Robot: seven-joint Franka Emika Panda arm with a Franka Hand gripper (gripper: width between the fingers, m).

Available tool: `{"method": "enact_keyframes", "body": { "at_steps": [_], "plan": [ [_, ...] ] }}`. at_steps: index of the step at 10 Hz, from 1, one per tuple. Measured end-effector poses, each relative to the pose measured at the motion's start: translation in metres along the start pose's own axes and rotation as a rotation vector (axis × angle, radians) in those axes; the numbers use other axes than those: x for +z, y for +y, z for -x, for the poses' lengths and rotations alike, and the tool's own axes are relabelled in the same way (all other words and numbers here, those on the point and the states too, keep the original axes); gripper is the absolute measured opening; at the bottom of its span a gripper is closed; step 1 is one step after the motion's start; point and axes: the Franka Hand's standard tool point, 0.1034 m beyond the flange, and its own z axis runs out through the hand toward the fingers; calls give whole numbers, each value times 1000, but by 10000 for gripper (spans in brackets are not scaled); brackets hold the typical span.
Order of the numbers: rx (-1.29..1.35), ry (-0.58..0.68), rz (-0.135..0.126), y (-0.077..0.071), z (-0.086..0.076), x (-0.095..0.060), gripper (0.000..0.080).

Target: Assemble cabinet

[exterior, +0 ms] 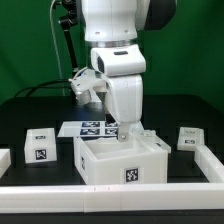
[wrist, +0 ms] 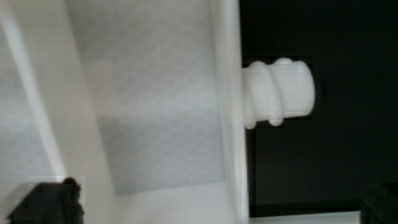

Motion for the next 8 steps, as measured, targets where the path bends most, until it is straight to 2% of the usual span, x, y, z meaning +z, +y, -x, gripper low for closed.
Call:
{"method": "enact_keyframes", "body": {
  "at_steps": [3, 5, 8],
  "plan": [
    [10, 5, -16, -9, -1, 7, 796],
    [14, 12, -34, -14, -1, 18, 796],
    [39, 12, -37, -15, -1, 19, 796]
  ]
}}
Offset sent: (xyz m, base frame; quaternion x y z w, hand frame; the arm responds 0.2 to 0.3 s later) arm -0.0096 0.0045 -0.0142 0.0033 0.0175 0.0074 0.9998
